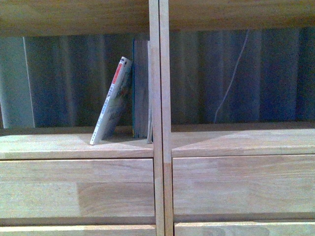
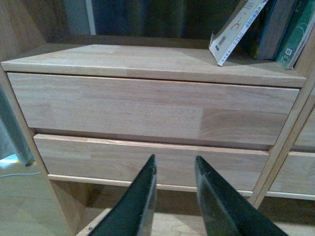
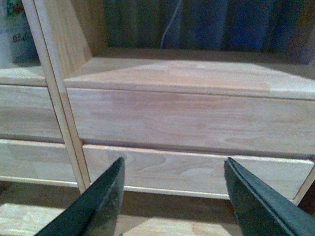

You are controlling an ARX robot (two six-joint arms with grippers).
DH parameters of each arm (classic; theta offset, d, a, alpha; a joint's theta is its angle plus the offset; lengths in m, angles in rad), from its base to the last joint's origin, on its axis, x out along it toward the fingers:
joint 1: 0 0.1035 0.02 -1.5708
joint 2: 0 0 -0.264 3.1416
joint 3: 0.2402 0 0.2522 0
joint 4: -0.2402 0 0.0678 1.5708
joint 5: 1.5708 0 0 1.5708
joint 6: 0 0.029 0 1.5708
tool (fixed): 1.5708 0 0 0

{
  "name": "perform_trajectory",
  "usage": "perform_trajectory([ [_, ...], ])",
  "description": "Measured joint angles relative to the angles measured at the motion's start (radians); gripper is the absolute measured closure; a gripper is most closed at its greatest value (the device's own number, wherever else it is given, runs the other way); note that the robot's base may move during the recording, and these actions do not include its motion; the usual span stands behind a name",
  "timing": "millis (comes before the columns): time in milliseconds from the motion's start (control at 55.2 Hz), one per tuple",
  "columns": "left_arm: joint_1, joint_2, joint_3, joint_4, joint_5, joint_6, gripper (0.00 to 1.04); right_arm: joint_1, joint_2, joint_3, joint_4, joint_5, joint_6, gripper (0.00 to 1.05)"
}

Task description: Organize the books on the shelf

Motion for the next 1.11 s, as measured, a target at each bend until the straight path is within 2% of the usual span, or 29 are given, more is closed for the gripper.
perform_trajectory([
  [91,0.000,-0.034,-0.036,0.002,-0.002,-0.001,1.02,0.000,-0.034,-0.037,0.014,-0.001,0.000,0.74],
  [254,0.000,-0.090,-0.089,0.001,-0.001,0.003,1.02,0.000,-0.080,-0.099,0.023,-0.002,0.000,1.02],
  [344,0.000,-0.120,-0.110,-0.005,-0.002,0.003,1.02,0.001,-0.166,-0.126,-0.054,-0.002,0.002,1.02],
  [1105,0.000,-0.335,-0.217,-0.101,-0.002,0.005,1.02,0.001,-0.298,-0.249,-0.039,-0.001,0.003,1.02],
])
